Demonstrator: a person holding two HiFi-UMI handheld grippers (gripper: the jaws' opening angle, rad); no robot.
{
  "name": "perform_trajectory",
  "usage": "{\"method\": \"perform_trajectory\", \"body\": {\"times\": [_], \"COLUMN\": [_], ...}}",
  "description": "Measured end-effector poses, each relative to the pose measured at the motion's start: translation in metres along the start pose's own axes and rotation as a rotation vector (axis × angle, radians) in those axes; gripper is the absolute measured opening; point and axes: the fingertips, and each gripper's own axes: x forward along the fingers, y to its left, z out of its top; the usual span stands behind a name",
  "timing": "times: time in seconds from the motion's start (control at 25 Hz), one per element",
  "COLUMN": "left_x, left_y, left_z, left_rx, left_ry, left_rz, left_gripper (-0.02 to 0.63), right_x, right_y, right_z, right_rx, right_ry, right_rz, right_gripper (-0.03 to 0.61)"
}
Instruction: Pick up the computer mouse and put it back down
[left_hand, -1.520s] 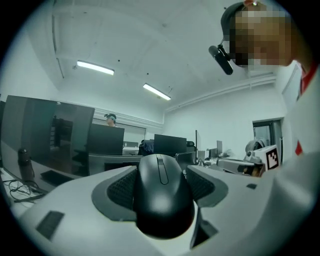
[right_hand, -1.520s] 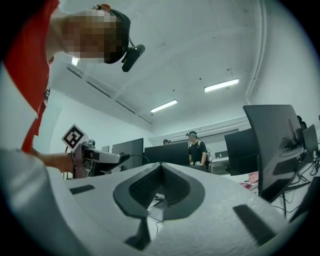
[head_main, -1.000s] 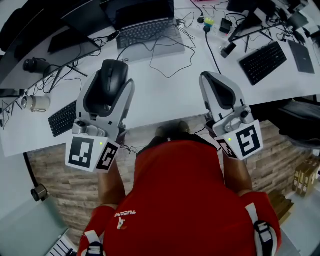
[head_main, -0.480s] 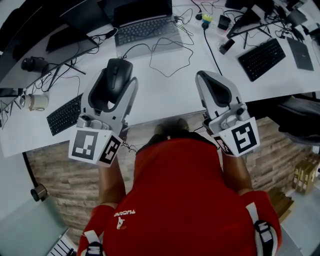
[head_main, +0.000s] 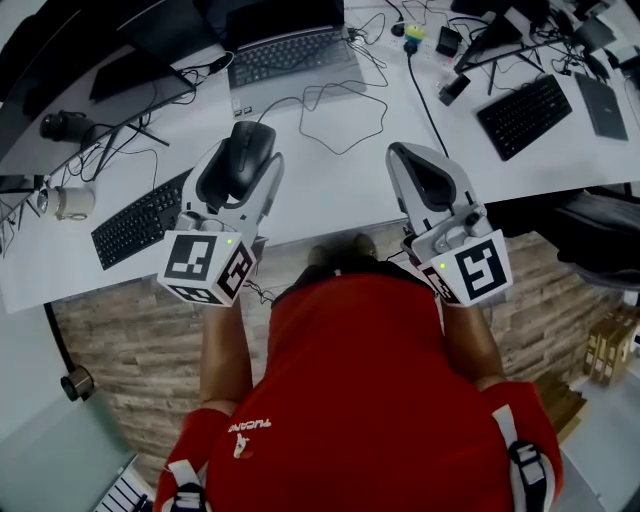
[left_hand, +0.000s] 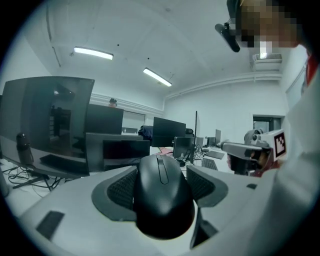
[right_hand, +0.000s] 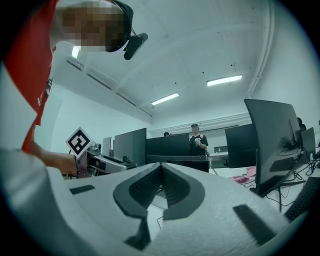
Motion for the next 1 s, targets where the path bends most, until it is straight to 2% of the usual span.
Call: {"method": "perform_trajectory", "body": {"times": [0.6, 0.8, 1.0], "left_x": [0.060, 0.075, 0.082], "left_y": [0.025, 0.031, 0.035], "left_z": [-0.145, -0.185, -0.212], "left_rx": [0.002, 0.005, 0.009], "left_ry": [0.346, 0.448, 0.514], "left_rz": [0.010, 0.006, 0.003], "left_gripper": [0.305, 0.305, 0.306], "right_x": [0.010, 0.013, 0.014], "right_y": [-0.005, -0.008, -0.010], "right_z": [-0.035, -0.039, -0.044], "right_rx": [0.010, 0.016, 0.020], "right_ry": [0.068, 0.075, 0.082], "right_rz": [-0.002, -0.005, -0.010], "right_gripper": [0.005, 0.003, 0.004]}}
